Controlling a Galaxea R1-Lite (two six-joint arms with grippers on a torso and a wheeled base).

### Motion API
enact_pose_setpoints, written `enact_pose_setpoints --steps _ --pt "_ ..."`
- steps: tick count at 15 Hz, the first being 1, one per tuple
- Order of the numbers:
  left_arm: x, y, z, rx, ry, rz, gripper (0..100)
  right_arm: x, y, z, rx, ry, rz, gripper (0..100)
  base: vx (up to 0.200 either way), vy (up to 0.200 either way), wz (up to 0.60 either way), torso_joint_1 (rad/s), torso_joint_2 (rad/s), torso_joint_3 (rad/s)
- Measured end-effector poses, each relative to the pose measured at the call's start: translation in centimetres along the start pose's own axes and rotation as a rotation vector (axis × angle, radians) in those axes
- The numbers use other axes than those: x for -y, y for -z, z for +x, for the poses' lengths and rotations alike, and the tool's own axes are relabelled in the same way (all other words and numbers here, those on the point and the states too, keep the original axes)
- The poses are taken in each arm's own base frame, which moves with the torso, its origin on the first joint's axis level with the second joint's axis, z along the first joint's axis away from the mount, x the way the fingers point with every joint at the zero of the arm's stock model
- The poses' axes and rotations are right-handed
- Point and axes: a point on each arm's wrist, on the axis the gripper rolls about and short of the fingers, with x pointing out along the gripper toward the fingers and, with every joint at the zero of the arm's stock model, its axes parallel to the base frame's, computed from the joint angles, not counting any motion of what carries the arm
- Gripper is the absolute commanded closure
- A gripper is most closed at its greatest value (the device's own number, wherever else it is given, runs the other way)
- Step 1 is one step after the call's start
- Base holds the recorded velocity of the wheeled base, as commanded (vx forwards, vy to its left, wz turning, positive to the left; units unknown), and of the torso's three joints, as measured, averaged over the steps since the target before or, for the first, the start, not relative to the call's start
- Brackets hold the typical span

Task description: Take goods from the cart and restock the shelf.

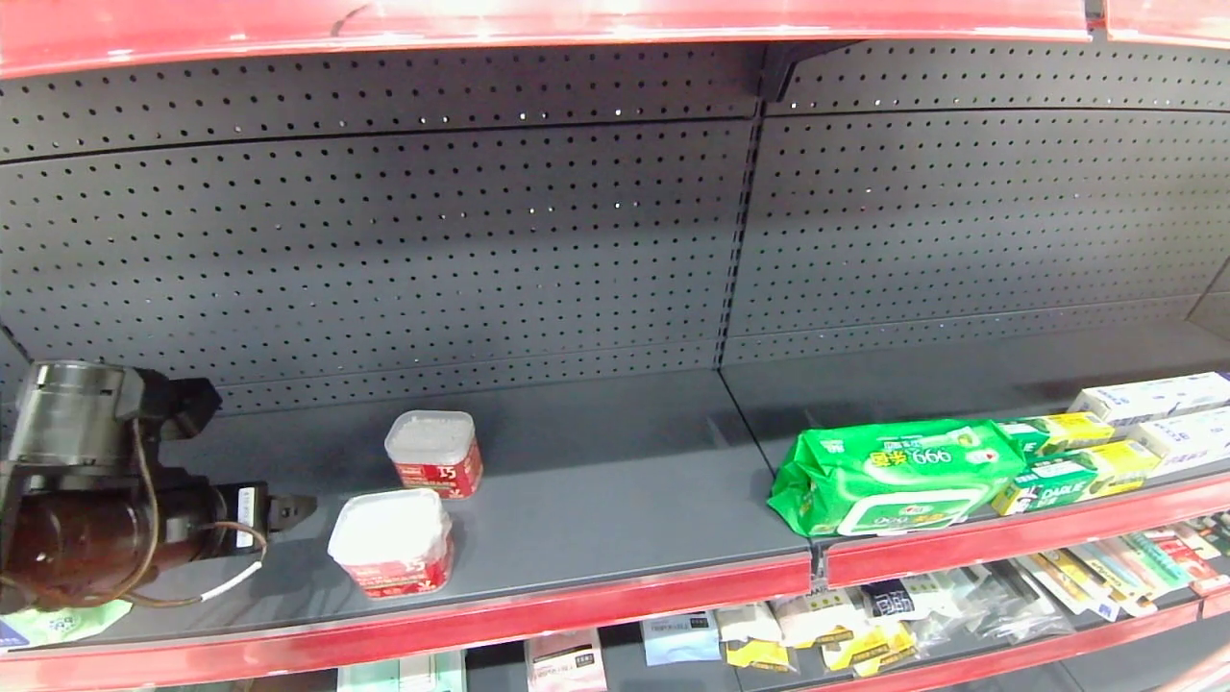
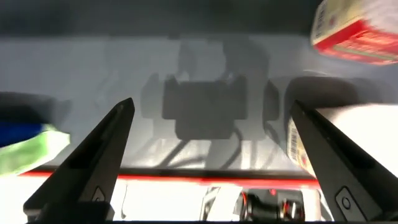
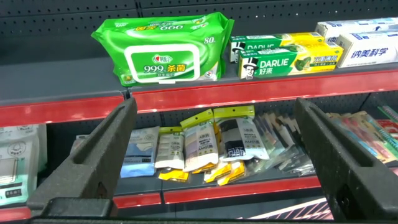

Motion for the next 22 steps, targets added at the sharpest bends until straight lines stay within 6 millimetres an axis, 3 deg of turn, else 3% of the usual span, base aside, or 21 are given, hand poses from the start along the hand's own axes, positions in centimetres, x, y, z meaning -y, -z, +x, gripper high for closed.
enact_pose_setpoints --steps 6,10,15,19,22 --pt "-1.7 4.9 -9.0 0.279 0.105 0.028 0 0.0 0.0 0.0 0.000 0.000 0.000 0 0.000 0.000 0.00 0.000 0.00 0.000" --pt "-2.8 11.0 -13.1 0.503 0.177 0.047 0 0.0 0.0 0.0 0.000 0.000 0.000 0 0.000 0.000 0.00 0.000 0.00 0.000" --pt "-3.7 18.7 -13.5 0.640 0.138 0.142 0 0.0 0.0 0.0 0.000 0.000 0.001 0 0.000 0.000 0.00 0.000 0.00 0.000" --pt "-3.8 19.6 -13.3 0.786 0.123 0.128 0 0.0 0.0 0.0 0.001 -0.012 -0.004 0 0.000 0.000 0.00 0.000 0.00 0.000" --pt "-3.8 19.9 -13.0 0.800 0.119 0.134 0 0.0 0.0 0.0 0.001 -0.010 -0.007 0 0.000 0.000 0.60 0.001 0.00 0.002"
